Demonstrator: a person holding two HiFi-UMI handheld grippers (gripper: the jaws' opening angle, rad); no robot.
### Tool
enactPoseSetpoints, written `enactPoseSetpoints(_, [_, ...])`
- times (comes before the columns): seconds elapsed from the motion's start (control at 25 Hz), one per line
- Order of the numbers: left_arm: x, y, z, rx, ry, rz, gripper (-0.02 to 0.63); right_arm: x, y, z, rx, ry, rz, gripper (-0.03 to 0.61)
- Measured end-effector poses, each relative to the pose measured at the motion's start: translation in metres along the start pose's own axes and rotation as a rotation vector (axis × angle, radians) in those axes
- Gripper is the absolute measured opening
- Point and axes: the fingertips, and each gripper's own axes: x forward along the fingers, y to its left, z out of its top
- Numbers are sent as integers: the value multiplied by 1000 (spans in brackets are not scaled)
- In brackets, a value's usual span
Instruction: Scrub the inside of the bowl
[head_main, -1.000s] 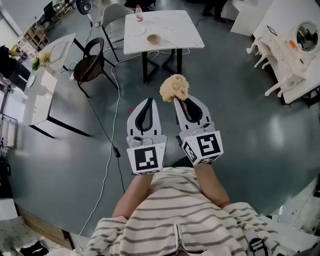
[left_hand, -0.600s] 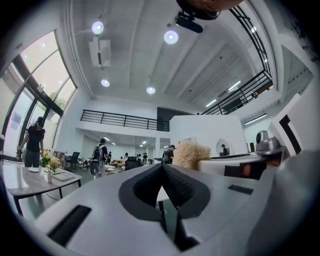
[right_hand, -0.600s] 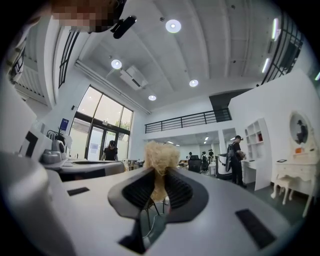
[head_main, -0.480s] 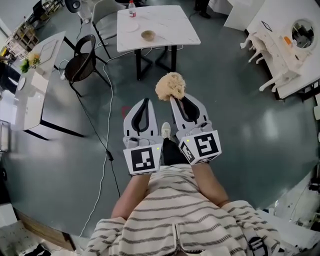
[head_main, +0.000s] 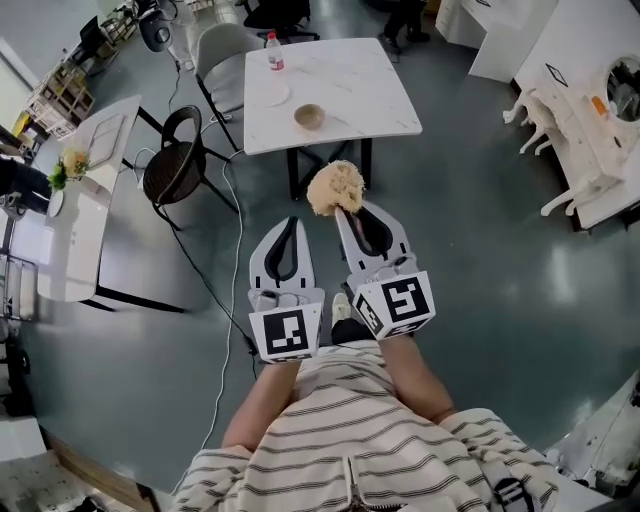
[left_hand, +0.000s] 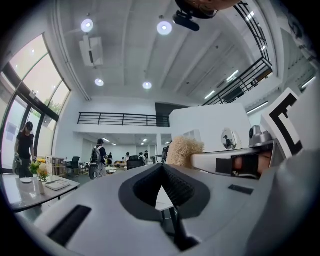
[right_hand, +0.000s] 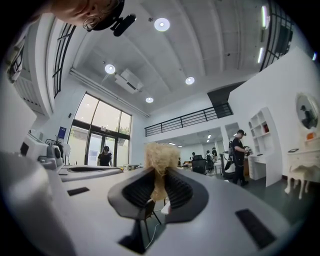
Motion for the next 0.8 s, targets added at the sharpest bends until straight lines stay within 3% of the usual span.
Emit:
enactPoseSetpoints(0.24, [98, 3, 14, 0, -23, 10, 6, 66, -71, 19, 8, -29, 6, 67])
enactPoseSetpoints(0.44, [151, 4, -1, 12, -6, 31, 6, 100, -119, 9, 38, -24, 9, 67])
enactPoseSetpoints(0.8, [222, 32, -23, 18, 19, 66, 6, 172, -148, -12, 50, 6, 51, 67])
